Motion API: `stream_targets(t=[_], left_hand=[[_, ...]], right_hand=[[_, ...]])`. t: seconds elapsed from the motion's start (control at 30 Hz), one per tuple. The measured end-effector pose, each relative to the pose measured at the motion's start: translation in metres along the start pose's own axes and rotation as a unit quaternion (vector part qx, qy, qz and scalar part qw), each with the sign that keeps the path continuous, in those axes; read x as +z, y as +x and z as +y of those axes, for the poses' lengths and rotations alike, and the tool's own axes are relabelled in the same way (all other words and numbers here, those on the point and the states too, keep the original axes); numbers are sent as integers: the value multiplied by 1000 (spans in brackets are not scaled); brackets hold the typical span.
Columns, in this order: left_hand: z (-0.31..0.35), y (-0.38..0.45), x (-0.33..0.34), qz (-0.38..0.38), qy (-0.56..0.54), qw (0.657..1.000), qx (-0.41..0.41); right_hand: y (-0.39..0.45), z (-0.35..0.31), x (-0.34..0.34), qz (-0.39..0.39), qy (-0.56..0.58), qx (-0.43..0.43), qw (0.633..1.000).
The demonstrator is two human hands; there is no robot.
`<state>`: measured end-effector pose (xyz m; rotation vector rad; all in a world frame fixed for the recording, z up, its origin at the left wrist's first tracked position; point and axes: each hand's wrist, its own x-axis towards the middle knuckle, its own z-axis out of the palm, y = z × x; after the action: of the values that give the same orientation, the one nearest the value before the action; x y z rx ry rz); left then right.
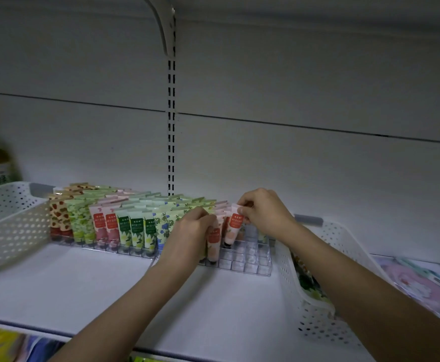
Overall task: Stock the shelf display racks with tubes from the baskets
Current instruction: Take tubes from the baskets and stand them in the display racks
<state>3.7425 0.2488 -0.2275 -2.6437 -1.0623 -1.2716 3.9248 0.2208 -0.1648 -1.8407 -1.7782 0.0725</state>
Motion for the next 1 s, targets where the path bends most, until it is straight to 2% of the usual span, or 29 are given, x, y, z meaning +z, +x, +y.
stream_targets(t=[0.13, 0.2, 0.3, 0.33, 0.4, 0.47, 0.53, 0.87, 0.93, 1.0], left_hand=[[2, -7, -2, 12, -35, 999, -10], [4, -12, -4, 13, 5, 999, 32], [13, -32, -4, 21, -7, 995, 93], [14, -41, -1, -2, -24, 993, 112], [17, -62, 5, -107, -43, 988, 106], [13, -76, 12, -209, -14, 975, 69], [8, -83, 18, -259, 12, 965, 37], [5, -87, 24, -279, 39, 959, 12], [6, -86, 24, -278, 32, 960, 11], [5, -85, 22, -266, 3, 964, 6]], right_hand=[[2, -2, 3, -10, -11, -9, 1000], [2, -3, 4, -12, -15, -15, 1000], [4, -6, 4, -18, -20, -19, 999], [4, -7, 4, -21, -23, -21, 999], [4, -8, 6, -30, -29, -23, 999], [3, -9, 9, -45, -36, -22, 998], [1, -9, 14, -61, -44, -20, 997], [0, -5, 13, -103, -44, -31, 993], [-3, -1, 5, -84, -14, -29, 996], [-7, 9, -10, -23, 36, -17, 999]])
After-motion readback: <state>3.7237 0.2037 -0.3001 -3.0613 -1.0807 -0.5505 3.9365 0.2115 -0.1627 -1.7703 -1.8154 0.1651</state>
